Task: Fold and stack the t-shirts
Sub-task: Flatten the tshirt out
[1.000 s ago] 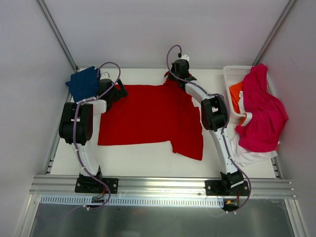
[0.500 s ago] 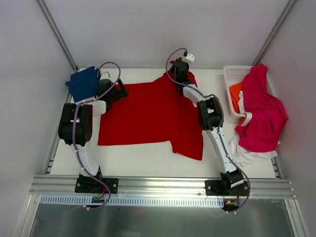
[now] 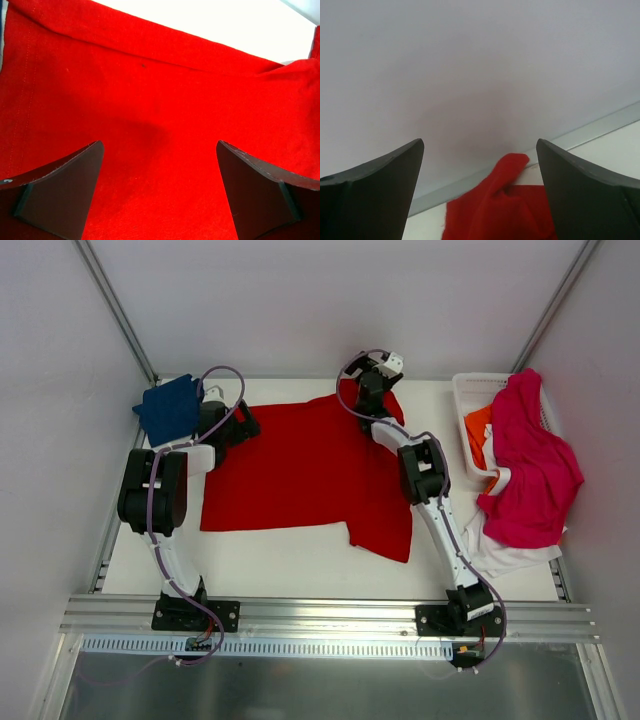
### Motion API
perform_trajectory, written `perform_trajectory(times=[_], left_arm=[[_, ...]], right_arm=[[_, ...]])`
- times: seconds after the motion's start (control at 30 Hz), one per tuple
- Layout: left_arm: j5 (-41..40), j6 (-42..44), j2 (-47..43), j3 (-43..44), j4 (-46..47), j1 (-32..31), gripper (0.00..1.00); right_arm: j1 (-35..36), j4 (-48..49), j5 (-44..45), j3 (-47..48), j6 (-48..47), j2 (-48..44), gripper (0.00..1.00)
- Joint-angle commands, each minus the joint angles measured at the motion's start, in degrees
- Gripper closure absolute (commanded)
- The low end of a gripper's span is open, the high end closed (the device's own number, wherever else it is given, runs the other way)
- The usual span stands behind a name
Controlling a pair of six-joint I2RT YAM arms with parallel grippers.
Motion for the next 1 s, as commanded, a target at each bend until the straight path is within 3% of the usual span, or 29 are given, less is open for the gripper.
perform_trajectory(times=[0.0, 0.07, 0.17, 0.27, 0.4, 0.43, 0.47, 0.53, 0.57, 0.6, 0.67, 0.73, 0.77, 0.87, 0.97], left_arm=[[1.5, 0.6, -2.7, -0.1, 2.7, 0.1, 0.03], [1.4, 0.6, -2.7, 0.0, 2.7, 0.1, 0.03], [1.6, 0.8, -2.6, 0.3, 2.6, 0.1, 0.03], [2.1, 1.3, -1.7, 1.8, 1.0, 0.1, 0.03], [3.1, 2.4, -0.2, 5.3, -3.1, -0.2, 0.03], [3.1, 2.4, 0.3, 6.4, -5.0, -0.2, 0.04], [3.0, 2.7, 0.4, 8.2, -8.9, -0.5, 0.07], [-2.2, 4.5, -1.0, 8.3, -12.0, -3.4, 0.09], [-6.2, 5.2, -1.9, 7.3, -14.9, -4.8, 0.10], [-9.7, 5.6, -4.4, 6.4, -16.1, -6.1, 0.10], [-17.3, 3.9, -7.5, 3.2, -20.3, -9.0, 0.09], [-18.6, -0.2, -12.7, 0.4, -23.2, -10.0, 0.09], [-17.8, -2.0, -14.8, -3.3, -24.2, -10.5, 0.09], [-19.8, -6.5, -27.0, -12.7, -25.6, -13.1, 0.09], [-20.6, -7.8, -35.6, -20.0, -27.8, -15.4, 0.08]], right_arm=[[0.1, 11.7, 1.3, -9.8, -5.5, -9.3, 0.01], [1.1, 18.6, 1.9, -17.1, -10.8, -17.5, 0.01], [3.1, 29.9, 5.1, -35.3, -17.4, -27.5, 0.01], [5.3, 37.1, 8.0, -54.7, -21.0, -45.0, 0.01], [9.7, 32.7, 14.2, -71.3, -29.4, -61.1, 0.00], [10.8, 29.8, 16.6, -73.5, -31.3, -64.2, 0.01], [13.0, 20.7, 21.8, -76.5, -32.1, -67.2, 0.00], [14.3, 5.3, 23.3, -78.2, -26.8, -77.3, 0.00], [14.3, -14.4, 19.1, -78.9, -21.5, -80.8, 0.00], [13.7, -21.6, 15.4, -79.1, -11.7, -83.7, 0.00], [11.8, -33.9, 8.8, -80.5, -7.1, -88.0, 0.01], [11.3, -40.2, 7.7, -80.6, -2.9, -88.5, 0.00], [10.2, -47.4, 2.8, -80.3, -0.9, -88.0, 0.01], [7.7, -57.0, -9.3, -79.0, 4.0, -85.8, 0.00], [8.5, -60.2, -10.7, -82.5, 7.4, -86.9, 0.01]])
